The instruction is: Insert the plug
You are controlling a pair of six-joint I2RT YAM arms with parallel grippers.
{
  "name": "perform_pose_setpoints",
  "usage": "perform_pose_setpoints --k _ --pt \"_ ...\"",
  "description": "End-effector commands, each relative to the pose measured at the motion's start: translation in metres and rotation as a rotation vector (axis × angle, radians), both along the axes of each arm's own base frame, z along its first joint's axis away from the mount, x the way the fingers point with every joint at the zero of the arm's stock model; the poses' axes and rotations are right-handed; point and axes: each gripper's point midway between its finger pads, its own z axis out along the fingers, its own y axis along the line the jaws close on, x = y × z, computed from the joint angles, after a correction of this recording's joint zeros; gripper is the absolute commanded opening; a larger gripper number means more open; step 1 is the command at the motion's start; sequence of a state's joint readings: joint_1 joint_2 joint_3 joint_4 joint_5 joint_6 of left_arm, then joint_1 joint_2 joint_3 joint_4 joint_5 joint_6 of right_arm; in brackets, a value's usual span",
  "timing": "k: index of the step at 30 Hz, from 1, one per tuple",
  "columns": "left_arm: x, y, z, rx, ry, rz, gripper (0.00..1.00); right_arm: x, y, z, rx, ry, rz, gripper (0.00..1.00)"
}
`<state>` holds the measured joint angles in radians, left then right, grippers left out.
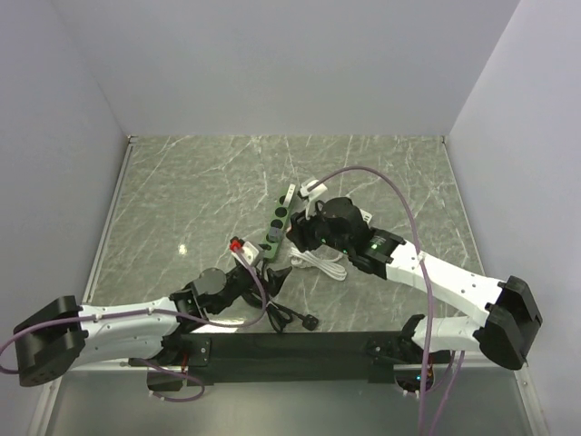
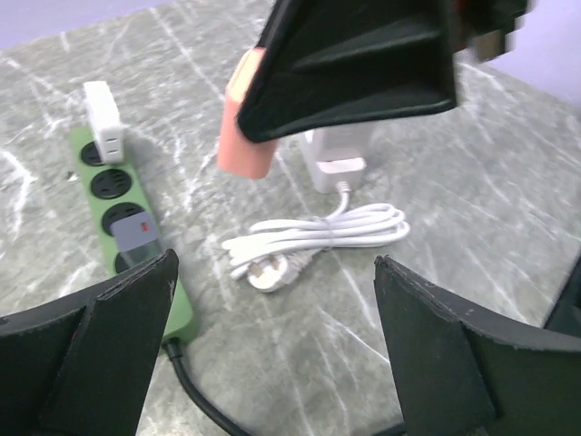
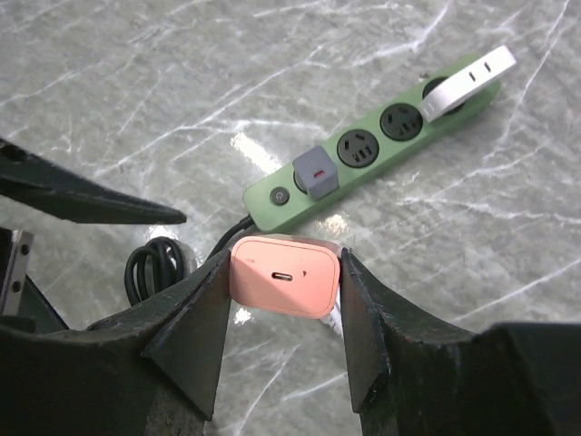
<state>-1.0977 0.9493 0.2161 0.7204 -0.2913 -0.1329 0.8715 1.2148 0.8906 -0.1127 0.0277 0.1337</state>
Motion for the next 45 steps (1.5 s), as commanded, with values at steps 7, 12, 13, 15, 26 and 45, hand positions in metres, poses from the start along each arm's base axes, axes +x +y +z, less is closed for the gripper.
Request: perform_pose_setpoints --k 7,12,13,15,26,45 --pt "0.061 0.019 -0.043 0.082 0.105 0.241 0.95 0.047 -0.001 0.023 0.124 -0.079 0.025 0.01" --pt "0.085 0.003 -0.061 0.151 0.113 0.27 0.94 0.051 -0.01 0.019 0.151 -0.081 0.044 0.01" --pt "0.089 0.001 -0.062 0.154 0.113 0.282 0.93 0.05 -0.012 0.02 0.154 -0.087 0.048 0.01" --pt "0.102 -0.001 -0.069 0.18 0.12 0.306 0.92 0.048 -0.015 0.024 0.167 -0.097 0.05 0.01" --pt "0.117 0.006 -0.104 0.28 0.166 0.308 0.72 0.041 -0.021 0.033 0.204 -0.123 0.088 0.01" --pt "0.059 -0.017 -0.14 0.296 0.22 -0.035 0.01 0.046 -0.005 -0.025 0.12 -0.08 0.237 0.0"
